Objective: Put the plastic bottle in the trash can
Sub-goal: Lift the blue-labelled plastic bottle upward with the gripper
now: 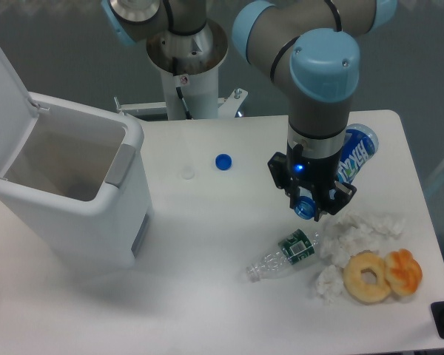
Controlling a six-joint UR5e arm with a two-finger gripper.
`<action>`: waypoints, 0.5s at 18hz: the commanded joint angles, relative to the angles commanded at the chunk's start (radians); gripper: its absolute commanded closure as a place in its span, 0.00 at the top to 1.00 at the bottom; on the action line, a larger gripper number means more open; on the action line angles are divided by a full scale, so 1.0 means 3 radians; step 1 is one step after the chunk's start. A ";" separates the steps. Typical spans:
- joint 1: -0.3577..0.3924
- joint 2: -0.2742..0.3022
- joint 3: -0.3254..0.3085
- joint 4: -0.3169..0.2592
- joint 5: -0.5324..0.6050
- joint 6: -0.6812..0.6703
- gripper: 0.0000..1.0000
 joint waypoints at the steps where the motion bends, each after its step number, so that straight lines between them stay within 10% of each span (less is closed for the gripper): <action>1: 0.0005 0.0015 -0.0005 -0.0005 0.0000 0.0000 0.14; 9: 0.0020 0.0046 0.0000 0.0000 -0.0092 -0.0026 0.13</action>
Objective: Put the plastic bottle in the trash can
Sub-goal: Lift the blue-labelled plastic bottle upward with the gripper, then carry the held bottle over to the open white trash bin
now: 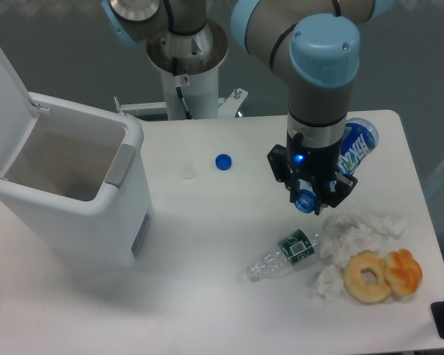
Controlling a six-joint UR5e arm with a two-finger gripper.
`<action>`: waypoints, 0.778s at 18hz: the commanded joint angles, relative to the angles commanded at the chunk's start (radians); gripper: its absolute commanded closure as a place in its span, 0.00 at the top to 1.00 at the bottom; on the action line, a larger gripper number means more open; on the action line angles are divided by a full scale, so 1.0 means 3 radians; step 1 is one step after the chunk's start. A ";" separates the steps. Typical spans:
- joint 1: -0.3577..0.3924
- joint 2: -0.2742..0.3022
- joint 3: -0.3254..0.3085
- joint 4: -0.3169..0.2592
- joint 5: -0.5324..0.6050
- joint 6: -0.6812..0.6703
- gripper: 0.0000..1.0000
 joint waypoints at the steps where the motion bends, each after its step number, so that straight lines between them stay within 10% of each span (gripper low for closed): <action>1: 0.0005 0.0000 0.0000 0.0000 -0.0005 0.0000 0.13; 14: -0.0015 0.0255 -0.0010 0.0199 -0.0577 -0.0639 0.08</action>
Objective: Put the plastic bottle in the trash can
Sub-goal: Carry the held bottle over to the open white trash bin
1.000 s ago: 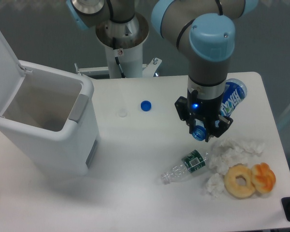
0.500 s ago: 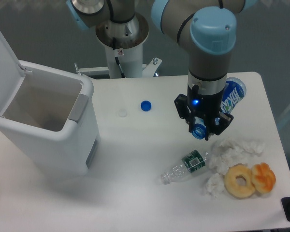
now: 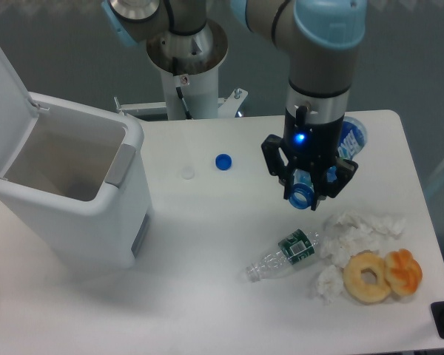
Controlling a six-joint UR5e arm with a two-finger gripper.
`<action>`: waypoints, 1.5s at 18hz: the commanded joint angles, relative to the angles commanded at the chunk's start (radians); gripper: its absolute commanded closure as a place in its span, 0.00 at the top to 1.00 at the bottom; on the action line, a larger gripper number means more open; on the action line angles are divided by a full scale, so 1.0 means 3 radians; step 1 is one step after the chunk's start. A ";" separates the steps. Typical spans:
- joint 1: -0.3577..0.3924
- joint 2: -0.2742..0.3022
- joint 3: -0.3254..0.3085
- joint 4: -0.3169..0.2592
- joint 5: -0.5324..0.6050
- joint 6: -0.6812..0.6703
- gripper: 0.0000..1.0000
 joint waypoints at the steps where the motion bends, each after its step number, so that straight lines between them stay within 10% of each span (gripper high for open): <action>1: -0.0025 0.0051 -0.0021 0.0000 -0.0087 -0.0031 0.08; 15: -0.0823 0.0568 -0.0215 0.0557 -0.0553 -0.1953 0.08; 27: -0.1227 0.0589 -0.0210 0.0874 -0.0578 -0.2562 0.09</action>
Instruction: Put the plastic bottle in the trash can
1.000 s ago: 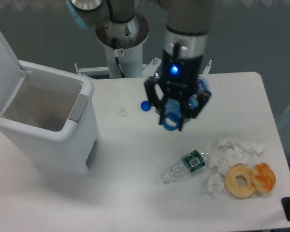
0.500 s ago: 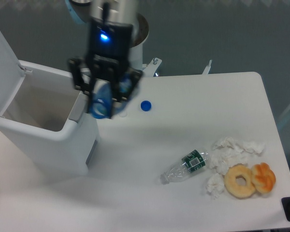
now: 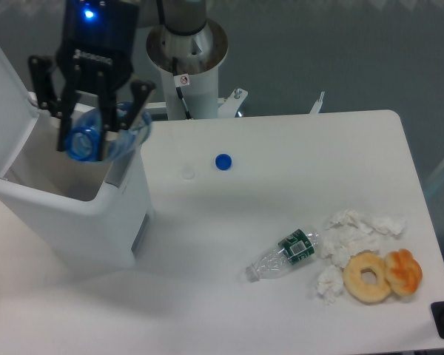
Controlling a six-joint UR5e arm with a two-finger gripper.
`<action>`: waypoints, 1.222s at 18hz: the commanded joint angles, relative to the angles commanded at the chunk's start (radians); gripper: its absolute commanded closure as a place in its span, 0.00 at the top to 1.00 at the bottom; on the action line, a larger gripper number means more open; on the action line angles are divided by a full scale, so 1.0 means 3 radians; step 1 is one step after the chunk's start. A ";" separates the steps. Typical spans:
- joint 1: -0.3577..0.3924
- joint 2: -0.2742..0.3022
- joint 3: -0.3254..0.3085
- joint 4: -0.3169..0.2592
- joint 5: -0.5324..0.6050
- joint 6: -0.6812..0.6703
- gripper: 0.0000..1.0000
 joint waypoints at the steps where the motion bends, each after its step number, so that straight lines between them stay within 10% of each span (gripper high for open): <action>1: -0.0041 -0.0010 -0.0005 0.0000 0.0005 -0.0016 0.09; 9: -0.0251 -0.0194 -0.0020 0.0123 0.0071 -0.0082 0.17; 13: -0.0333 -0.0245 -0.0158 0.0398 0.0082 -0.0057 0.49; 16: -0.0348 -0.0251 -0.0179 0.0445 0.0082 -0.0041 0.94; 22: -0.0333 -0.0225 -0.0112 0.0435 0.0066 0.0111 1.00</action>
